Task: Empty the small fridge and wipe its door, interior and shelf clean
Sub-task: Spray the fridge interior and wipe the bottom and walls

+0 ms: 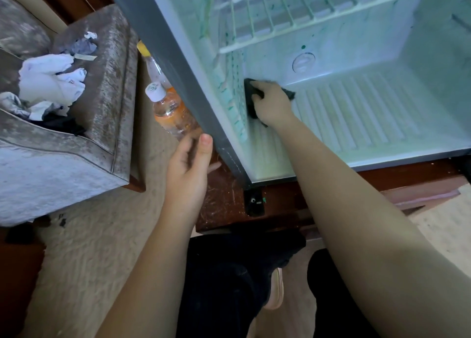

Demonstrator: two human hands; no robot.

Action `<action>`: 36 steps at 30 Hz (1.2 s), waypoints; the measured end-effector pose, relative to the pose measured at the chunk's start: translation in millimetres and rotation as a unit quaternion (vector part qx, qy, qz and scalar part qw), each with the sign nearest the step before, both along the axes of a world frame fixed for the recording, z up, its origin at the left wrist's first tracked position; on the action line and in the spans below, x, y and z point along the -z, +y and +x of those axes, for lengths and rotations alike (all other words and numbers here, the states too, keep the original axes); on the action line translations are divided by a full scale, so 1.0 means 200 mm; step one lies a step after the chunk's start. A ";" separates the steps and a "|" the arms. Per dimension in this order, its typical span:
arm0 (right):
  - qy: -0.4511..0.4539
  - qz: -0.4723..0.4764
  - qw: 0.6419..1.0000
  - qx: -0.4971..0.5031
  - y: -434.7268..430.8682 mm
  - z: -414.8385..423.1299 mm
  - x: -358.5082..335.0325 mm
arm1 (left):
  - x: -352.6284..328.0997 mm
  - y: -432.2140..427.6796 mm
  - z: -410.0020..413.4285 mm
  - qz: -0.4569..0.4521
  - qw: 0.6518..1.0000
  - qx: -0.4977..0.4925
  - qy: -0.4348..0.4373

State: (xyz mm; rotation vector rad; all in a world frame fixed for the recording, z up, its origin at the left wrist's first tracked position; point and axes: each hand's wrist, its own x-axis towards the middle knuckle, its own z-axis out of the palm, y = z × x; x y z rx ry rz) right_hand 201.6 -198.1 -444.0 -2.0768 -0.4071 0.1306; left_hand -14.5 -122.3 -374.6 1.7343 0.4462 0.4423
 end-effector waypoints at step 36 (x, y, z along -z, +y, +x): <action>0.098 0.131 0.984 -0.072 -0.47 -0.39 -0.26 | -0.03 -0.05 -0.01 -0.027 1.000 -0.008 -0.003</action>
